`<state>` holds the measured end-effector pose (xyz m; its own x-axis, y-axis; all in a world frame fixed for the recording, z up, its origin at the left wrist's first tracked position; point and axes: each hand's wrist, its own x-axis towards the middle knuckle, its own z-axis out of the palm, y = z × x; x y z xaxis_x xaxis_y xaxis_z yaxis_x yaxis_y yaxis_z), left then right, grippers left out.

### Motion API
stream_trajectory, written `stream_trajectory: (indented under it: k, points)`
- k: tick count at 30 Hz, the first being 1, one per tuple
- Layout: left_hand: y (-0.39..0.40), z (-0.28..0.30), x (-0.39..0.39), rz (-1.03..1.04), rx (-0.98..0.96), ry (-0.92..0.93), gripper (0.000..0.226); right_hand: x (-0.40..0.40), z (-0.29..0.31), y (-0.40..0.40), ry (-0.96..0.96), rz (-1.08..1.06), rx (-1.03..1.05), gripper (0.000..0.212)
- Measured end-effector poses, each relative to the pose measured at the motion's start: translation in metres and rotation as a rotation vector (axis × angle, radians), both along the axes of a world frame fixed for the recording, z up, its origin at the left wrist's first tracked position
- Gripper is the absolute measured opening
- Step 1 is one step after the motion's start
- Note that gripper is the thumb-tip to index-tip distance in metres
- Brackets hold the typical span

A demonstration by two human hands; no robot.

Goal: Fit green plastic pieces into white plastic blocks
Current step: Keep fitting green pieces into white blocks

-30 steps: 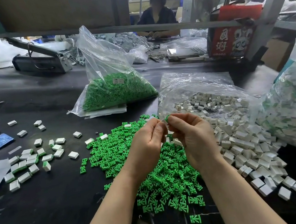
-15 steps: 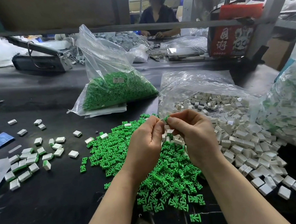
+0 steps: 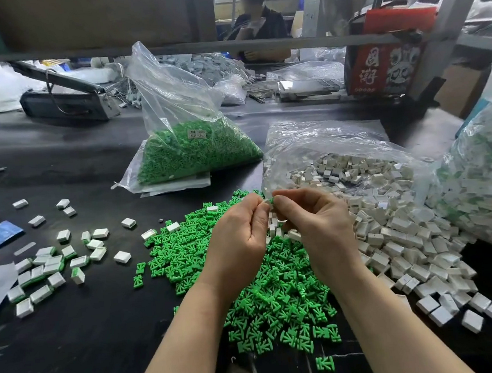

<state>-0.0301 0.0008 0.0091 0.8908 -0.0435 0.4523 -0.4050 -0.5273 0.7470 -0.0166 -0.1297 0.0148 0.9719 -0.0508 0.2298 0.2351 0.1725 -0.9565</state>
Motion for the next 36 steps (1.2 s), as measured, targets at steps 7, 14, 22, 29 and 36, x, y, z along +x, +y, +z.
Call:
stream_trajectory:
  k: [7, 14, 22, 29, 36]
  points:
    - [0.0, -0.003, -0.001, -0.015, 0.008, 0.0, 0.029, -0.001, 0.001, -0.001, -0.077, -0.017, -0.099, 0.009]
    - [0.001, 0.0, -0.003, -0.06, -0.029, 0.019, 0.038, -0.001, 0.002, -0.005, -0.097, 0.017, -0.141, 0.009]
    - [0.002, 0.001, -0.001, -0.131, -0.159, 0.139, 0.036, 0.001, 0.003, -0.006, 0.001, 0.071, -0.037, 0.008]
    - [0.004, 0.0, 0.0, -0.221, -0.308, 0.194, 0.045, 0.004, 0.004, -0.009, 0.122, 0.11, 0.196, 0.006]
    - [0.002, -0.003, 0.002, -0.273, -0.417, 0.217, 0.052, 0.002, 0.003, -0.01, 0.026, 0.11, -0.01, 0.011]
